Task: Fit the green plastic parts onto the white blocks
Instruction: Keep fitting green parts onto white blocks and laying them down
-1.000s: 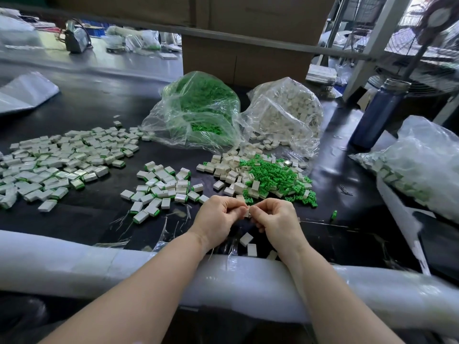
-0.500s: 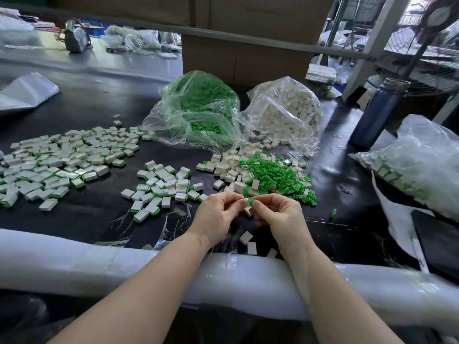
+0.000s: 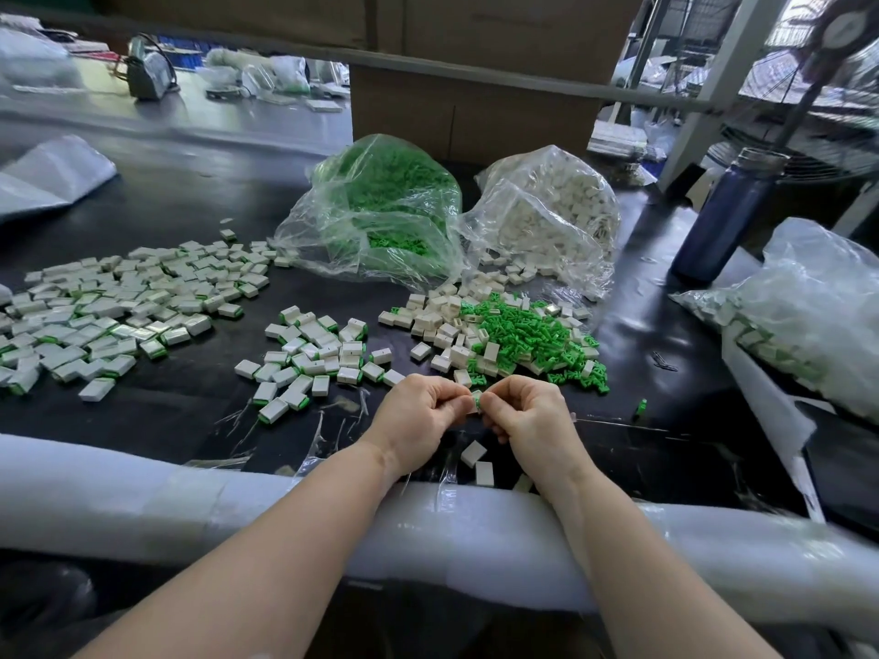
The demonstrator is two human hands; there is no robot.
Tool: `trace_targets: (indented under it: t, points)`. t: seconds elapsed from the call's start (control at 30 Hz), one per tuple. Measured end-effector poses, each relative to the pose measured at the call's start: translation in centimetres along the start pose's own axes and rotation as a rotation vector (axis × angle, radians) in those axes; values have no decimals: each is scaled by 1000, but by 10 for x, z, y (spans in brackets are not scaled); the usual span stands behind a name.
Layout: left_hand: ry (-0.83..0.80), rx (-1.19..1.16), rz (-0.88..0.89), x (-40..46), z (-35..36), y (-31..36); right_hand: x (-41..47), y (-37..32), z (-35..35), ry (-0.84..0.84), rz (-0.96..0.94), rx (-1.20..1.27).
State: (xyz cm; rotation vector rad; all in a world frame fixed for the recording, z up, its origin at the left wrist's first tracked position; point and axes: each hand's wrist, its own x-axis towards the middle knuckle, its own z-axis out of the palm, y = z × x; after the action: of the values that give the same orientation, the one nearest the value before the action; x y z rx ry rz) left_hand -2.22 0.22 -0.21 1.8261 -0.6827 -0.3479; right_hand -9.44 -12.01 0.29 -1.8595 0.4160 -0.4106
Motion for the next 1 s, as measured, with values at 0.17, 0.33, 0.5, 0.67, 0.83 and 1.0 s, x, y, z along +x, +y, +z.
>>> trace_targets:
  t: [0.17,0.33,0.5,0.67,0.83,1.0]
  points:
    - [-21,132,67,-1,-1,1,0,1,-1,-28,-14,-87]
    - [-37,239,130,-3,-2,4,-1,0,-3,-58,-11,-112]
    - [-40,240,144,-2,-2,4,-2,-1,-2,-49,-15,-105]
    - [11,69,81,-2,2,5,-2,-4,0,47,1,167]
    - [7,74,92,-2,3,3,-1,-3,-1,76,8,254]
    - [96,95,112,0,2,2,-4,-4,-4,43,14,260]
